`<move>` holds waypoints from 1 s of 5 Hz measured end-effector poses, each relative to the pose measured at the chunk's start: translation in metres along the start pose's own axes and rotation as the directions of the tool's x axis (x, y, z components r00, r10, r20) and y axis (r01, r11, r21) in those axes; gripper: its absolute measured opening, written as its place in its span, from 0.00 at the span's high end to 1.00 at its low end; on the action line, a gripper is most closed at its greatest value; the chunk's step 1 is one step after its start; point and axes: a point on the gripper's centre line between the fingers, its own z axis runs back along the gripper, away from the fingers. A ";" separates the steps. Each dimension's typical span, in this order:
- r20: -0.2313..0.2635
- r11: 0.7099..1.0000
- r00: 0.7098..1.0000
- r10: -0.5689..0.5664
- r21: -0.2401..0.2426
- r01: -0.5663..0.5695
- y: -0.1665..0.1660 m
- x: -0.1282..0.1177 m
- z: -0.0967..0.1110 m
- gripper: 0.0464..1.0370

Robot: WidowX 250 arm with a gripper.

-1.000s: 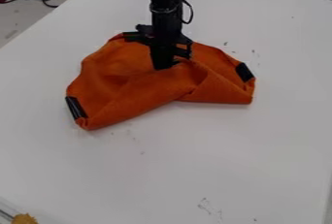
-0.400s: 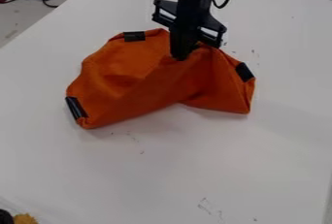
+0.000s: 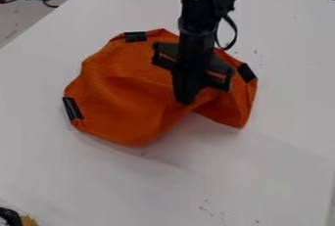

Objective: Unfold the cloth from the center to bottom right

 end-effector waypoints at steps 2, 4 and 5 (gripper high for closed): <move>0.008 0.997 1.000 -0.012 -0.070 0.013 -0.022 -0.024 -0.016 0.99; 0.044 0.995 0.998 -0.044 -0.085 0.047 -0.030 -0.048 -0.019 0.99; 0.058 0.993 0.997 -0.054 -0.104 0.060 -0.032 -0.054 -0.024 0.97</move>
